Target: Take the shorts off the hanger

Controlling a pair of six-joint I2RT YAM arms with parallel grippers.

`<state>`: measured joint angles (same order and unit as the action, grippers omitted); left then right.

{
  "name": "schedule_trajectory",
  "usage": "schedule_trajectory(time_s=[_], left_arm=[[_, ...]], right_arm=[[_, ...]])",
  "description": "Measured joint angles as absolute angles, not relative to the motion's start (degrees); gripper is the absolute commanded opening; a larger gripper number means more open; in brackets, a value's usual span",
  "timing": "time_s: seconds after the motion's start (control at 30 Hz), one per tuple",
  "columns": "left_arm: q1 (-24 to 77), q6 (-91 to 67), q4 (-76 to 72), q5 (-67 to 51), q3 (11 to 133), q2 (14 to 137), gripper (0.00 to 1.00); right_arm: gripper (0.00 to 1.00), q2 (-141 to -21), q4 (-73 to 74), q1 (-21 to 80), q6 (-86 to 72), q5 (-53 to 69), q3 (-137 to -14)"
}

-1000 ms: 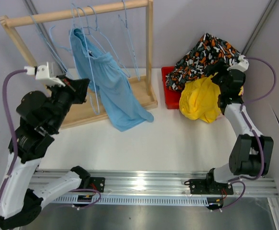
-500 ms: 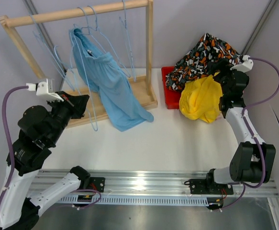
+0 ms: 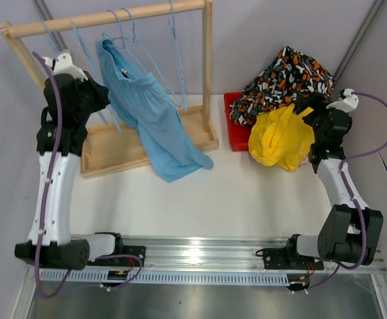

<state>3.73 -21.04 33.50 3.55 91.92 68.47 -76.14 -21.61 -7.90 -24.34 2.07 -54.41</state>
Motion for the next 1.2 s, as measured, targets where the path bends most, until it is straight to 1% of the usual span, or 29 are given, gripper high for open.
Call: schedule_trajectory(time_s=[0.13,0.3,0.57,0.6,0.63,0.7,0.8,0.83,0.87,1.0,1.1,1.2], left_arm=[[-2.3,-21.1,32.5,-2.6,95.8,76.5,0.00],[-4.4,-20.9,32.7,-5.8,103.3,83.0,0.00],[-5.9,-21.6,36.0,-10.9,106.6,84.3,0.01],[-6.2,-22.0,36.0,-11.4,106.6,84.3,0.16],[-6.3,-22.3,35.8,-12.0,106.4,84.2,0.27],[-6.3,-22.8,34.6,-12.8,104.7,83.2,0.43],[-6.4,-23.6,34.0,-13.9,101.8,80.2,0.45],[-6.4,-23.6,34.0,-14.3,100.9,78.9,0.47],[-6.4,-23.5,34.1,-14.9,100.3,77.5,0.51],[-6.3,-23.5,34.7,-16.7,99.9,71.6,0.56],[-5.9,-24.3,34.5,-18.9,99.9,67.3,0.56],[-4.4,-26.3,32.4,-21.6,99.9,64.9,0.51]], right_arm=[[0.94,-74.2,-21.8,-8.9,-24.3,2.3,-53.5],[0.94,-72.0,-22.5,-8.9,-24.3,3.1,-51.1],[0.94,-71.2,-22.5,-8.9,-24.4,3.8,-47.5],[0.94,-70.9,-22.3,-8.9,-24.4,3.8,-47.3],[0.94,-70.6,-22.1,-8.9,-24.4,3.8,-47.2],[0.94,-69.8,-21.7,-8.9,-24.4,3.8,-47.1],[0.95,-67.9,-21.0,-8.9,-24.4,3.7,-47.0],[0.99,-67.2,-20.8,-8.9,-24.4,3.7,-47.0],[0.99,-66.7,-20.5,-8.9,-24.4,3.7,-47.0],[1.00,-65.2,-19.0,-8.9,-24.9,3.7,-47.0],[0.99,-64.5,-17.6,-8.9,-25.1,3.7,-46.9],[0.99,-63.2,-17.0,-8.8,-25.5,3.7,-45.8]])
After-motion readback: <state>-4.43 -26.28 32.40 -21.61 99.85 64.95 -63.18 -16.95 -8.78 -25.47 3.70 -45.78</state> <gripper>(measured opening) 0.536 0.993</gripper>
